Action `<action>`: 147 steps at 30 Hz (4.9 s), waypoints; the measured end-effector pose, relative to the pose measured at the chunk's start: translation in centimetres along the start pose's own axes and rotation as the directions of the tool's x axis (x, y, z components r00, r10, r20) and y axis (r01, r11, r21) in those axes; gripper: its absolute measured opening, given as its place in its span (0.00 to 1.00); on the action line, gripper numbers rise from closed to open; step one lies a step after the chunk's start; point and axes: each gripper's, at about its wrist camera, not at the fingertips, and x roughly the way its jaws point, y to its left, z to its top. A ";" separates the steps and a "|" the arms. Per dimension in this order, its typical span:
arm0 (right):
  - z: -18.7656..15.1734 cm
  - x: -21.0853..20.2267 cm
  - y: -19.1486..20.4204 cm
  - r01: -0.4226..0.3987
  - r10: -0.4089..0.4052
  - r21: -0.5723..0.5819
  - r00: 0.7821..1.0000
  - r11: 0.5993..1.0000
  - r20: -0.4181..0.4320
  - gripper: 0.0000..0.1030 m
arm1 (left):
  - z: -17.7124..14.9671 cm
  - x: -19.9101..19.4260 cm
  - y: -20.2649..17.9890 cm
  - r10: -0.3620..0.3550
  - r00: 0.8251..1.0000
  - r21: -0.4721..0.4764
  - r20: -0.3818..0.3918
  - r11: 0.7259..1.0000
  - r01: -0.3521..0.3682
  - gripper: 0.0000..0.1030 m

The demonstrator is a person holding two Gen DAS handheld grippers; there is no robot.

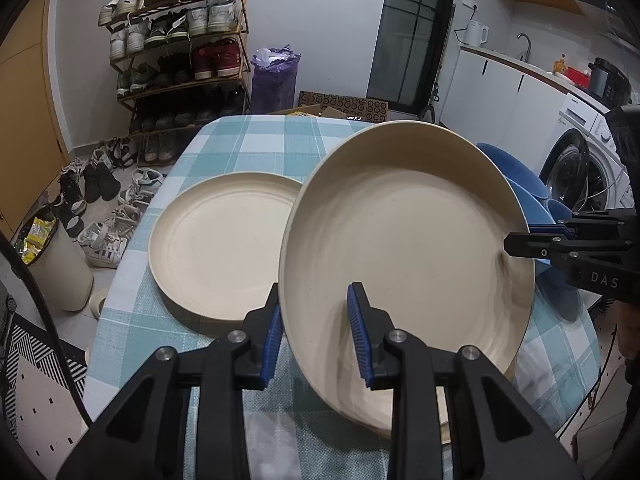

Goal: Organize plates and bowls

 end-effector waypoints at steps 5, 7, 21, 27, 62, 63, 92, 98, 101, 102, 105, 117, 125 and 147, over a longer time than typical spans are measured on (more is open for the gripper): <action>-0.5 0.6 0.2 0.018 -0.018 -0.013 1.000 1.000 -0.015 0.13 | -0.3 0.7 0.0 0.000 1.000 0.000 -0.011 1.000 0.000 0.29; -0.7 0.7 0.2 0.018 -0.018 -0.014 1.000 1.000 -0.020 0.13 | -0.6 0.8 0.2 -0.007 1.000 -0.004 -0.013 1.000 0.007 0.29; -2.2 2.1 0.7 0.069 -0.071 -0.057 0.996 0.996 -0.050 0.13 | -1.5 1.7 -0.6 -0.006 0.999 0.028 -0.042 1.000 0.007 0.29; -3.0 2.9 0.7 0.079 -0.084 -0.070 0.994 0.994 -0.064 0.13 | -1.6 2.0 -1.0 0.002 0.999 0.046 -0.048 0.999 0.000 0.29; -5.2 4.6 1.4 0.185 -0.198 -0.140 0.977 0.973 -0.083 0.15 | -3.2 3.9 -4.0 0.088 0.994 0.199 -0.059 0.977 -0.074 0.30; -5.2 4.5 1.6 0.182 -0.195 -0.142 0.977 0.973 -0.081 0.15 | -3.3 4.0 -4.1 0.090 0.994 0.208 -0.061 0.975 -0.075 0.30; -3.0 0.9 2.8 -0.043 0.047 -0.056 0.997 0.997 0.061 0.92 | 0.1 -2.3 2.4 -0.001 0.997 0.008 0.075 1.000 0.000 1.00; -1.9 0.3 2.9 -0.108 0.109 -0.023 0.990 0.994 0.092 0.96 | 0.5 -2.8 4.1 0.032 0.996 -0.044 0.086 0.999 -0.028 1.00; -1.3 0.1 3.0 -0.126 0.127 -0.019 0.986 0.992 0.106 0.97 | 0.7 -3.0 4.8 0.042 0.995 -0.066 0.094 0.997 -0.036 1.00; -1.1 0.1 3.1 -0.133 0.133 -0.014 0.985 0.991 0.111 0.98 | 0.8 -3.0 5.0 0.045 0.994 -0.072 0.095 0.997 -0.039 1.00; -0.3 0.0 3.1 -0.135 0.135 -0.009 0.983 0.991 0.121 0.98 | 1.0 -3.1 5.6 0.059 0.993 -0.086 0.099 0.995 -0.050 1.00; 2.8 -0.7 4.0 -0.128 0.128 -0.011 0.979 0.992 0.159 0.98 | 2.3 -2.6 7.1 0.073 0.992 -0.129 0.100 0.990 -0.060 1.00; 4.6 0.1 4.0 -0.112 0.110 0.006 0.983 0.994 0.150 0.98 | 3.3 -1.6 7.9 0.099 0.991 -0.146 0.095 0.986 -0.085 1.00; 8.0 6.5 5.3 -0.106 0.104 0.030 0.993 0.994 0.060 0.98 | 2.1 3.1 11.0 0.173 0.985 -0.221 0.029 0.962 -0.162 1.00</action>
